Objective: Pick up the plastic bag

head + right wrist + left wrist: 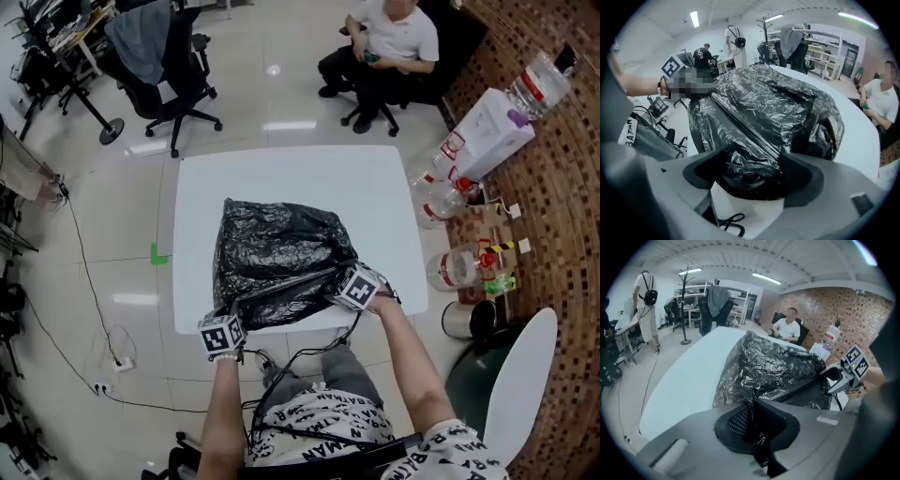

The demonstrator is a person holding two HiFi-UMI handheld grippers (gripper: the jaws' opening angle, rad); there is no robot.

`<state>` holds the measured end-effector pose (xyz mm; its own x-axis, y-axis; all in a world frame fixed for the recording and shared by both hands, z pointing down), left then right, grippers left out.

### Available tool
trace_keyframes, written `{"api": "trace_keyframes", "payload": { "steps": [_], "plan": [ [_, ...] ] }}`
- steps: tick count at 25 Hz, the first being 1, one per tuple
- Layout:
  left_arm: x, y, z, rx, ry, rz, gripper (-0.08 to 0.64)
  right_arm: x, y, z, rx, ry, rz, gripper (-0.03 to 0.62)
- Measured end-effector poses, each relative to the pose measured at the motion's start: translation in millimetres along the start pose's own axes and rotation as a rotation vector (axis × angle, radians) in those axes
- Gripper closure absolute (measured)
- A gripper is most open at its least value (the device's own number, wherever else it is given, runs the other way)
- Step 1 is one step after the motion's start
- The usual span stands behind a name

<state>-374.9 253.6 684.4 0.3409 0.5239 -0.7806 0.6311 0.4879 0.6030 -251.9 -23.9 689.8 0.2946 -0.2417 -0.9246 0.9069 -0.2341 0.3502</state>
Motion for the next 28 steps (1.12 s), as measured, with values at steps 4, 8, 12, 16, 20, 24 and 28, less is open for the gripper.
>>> {"api": "trace_keyframes", "payload": {
  "steps": [4, 8, 12, 16, 20, 24, 28],
  "plan": [
    [-18, 13, 13, -0.064, -0.019, -0.064, 0.558, -3, 4, 11, -0.002, 0.011, -0.047, 0.164],
    [-26, 0, 18, -0.096, 0.014, -0.032, 0.556, 4, -1, 23, 0.002, 0.061, -0.049, 0.164],
    [0, -24, 20, -0.022, 0.11, 0.076, 0.344, 38, -10, 13, -0.04, 0.02, 0.036, 0.164],
    [51, -55, 19, 0.037, 0.17, 0.256, 0.325, 94, -7, -9, -0.185, -0.075, 0.225, 0.164],
    [98, -85, 18, 0.03, 0.199, 0.411, 0.333, 153, -6, -33, -0.342, -0.065, 0.482, 0.166],
    [133, -103, 31, -0.037, 0.2, 0.501, 0.558, 213, -15, -48, -0.481, 0.017, 0.842, 0.225],
    [154, -111, 61, -0.048, 0.247, 0.539, 0.558, 256, -14, -57, -0.537, 0.08, 1.062, 0.439]
  ]
}}
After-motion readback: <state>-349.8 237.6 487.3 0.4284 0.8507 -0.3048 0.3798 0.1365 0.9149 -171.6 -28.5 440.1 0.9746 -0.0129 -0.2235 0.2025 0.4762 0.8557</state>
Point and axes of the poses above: the fingertips, and each gripper's own axes: x backward along the fingers, z to its right, y out of its underside, the point moved 2 cm from there along x, backward along the fingers, and after that the axes turned 10 degrees about -x, right-handed, at the moved point
